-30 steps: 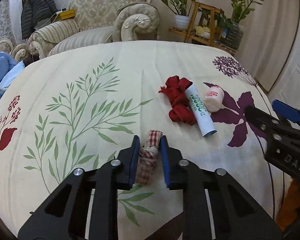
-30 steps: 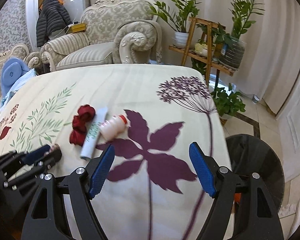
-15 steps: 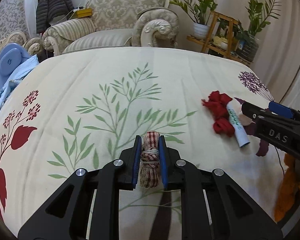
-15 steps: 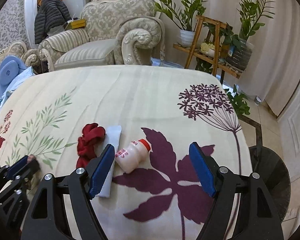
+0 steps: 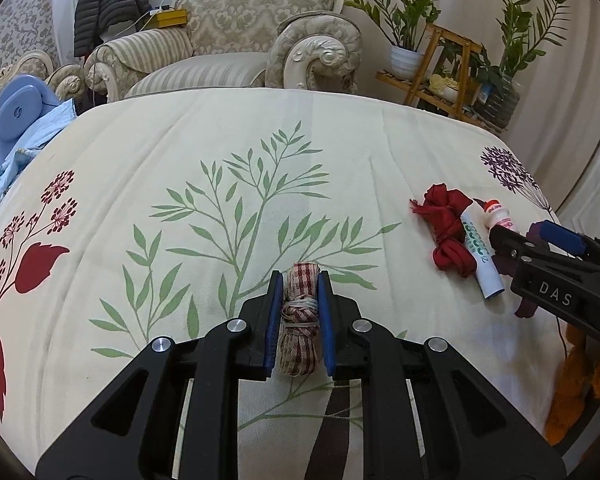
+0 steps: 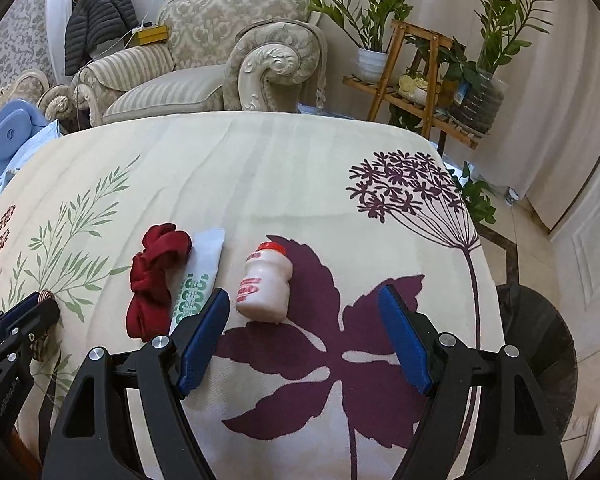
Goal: Collect trash
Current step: 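Grasp the white DEKU bottle with the right tool while the left holds the twine, then carry the twine in the left tool and DEKU bottle in the right into the bin, open both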
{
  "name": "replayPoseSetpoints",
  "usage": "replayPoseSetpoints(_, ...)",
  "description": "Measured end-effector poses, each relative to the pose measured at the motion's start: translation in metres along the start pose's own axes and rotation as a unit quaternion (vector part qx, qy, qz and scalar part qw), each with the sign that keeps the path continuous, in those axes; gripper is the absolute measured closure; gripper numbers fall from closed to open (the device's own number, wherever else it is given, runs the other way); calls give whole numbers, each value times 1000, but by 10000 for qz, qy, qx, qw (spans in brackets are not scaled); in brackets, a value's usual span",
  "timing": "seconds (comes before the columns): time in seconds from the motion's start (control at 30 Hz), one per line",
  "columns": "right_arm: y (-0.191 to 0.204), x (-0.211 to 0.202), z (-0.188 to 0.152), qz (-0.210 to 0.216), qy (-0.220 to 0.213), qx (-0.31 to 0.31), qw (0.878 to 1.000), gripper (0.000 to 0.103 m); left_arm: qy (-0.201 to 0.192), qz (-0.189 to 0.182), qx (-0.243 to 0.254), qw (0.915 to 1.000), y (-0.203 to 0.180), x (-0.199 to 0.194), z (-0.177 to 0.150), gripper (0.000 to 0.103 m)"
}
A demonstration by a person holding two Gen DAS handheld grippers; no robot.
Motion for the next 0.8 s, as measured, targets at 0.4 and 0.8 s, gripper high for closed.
replayPoseSetpoints(0.4,7,7,8,-28,110,-175,9998,58,24,-38,-60,10000,2,3,2,86)
replayPoseSetpoints(0.8,7,1,-6,52,104,-247,9996,75,-26,46,-34,10000,1,0,1,86)
Point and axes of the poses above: each gripper's, at about its wrist camera, not at the fingertips, and x roughly the way its jaws point, y to its left, z to its top, the point moved 8 cm from there along x, roughly the way its jaws point, and after that the axes turned 12 degrees about y, right-handed, at the moved point
